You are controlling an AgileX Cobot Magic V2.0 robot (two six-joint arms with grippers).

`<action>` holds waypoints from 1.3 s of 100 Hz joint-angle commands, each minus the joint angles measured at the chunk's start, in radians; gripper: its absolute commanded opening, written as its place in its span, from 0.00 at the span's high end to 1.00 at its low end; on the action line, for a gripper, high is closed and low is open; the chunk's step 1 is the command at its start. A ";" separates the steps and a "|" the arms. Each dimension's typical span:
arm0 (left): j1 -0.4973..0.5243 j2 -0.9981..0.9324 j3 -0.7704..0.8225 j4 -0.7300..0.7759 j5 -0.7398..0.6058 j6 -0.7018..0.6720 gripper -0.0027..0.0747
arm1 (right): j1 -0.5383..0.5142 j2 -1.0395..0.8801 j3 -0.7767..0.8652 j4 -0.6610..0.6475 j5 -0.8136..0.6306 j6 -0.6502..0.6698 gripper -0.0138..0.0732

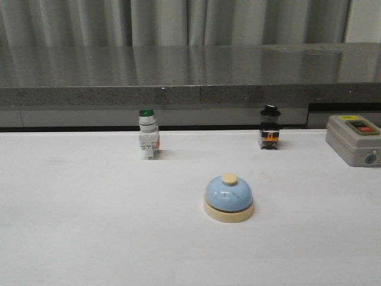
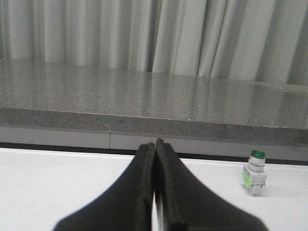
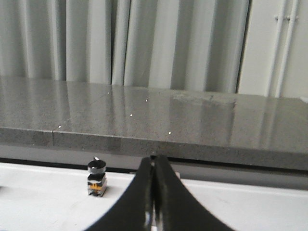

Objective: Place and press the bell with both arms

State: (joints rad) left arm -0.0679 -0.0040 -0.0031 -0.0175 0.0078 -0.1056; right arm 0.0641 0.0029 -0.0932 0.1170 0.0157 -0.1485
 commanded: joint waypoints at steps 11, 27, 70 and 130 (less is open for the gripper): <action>0.003 -0.033 0.056 -0.003 -0.083 -0.009 0.99 | -0.008 0.187 -0.253 0.007 0.231 0.027 0.92; 0.003 -0.033 0.056 -0.003 -0.083 -0.009 0.99 | -0.008 0.384 -0.450 0.007 0.464 0.027 0.92; 0.003 -0.033 0.056 -0.003 -0.083 -0.009 0.99 | -0.008 0.720 -0.627 0.028 0.580 0.027 0.92; 0.003 -0.033 0.056 -0.003 -0.083 -0.009 0.99 | 0.176 1.093 -0.680 0.224 0.537 0.010 0.92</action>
State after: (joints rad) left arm -0.0679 -0.0040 -0.0031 -0.0175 0.0078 -0.1056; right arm 0.2016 1.0350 -0.7155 0.3180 0.6222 -0.1238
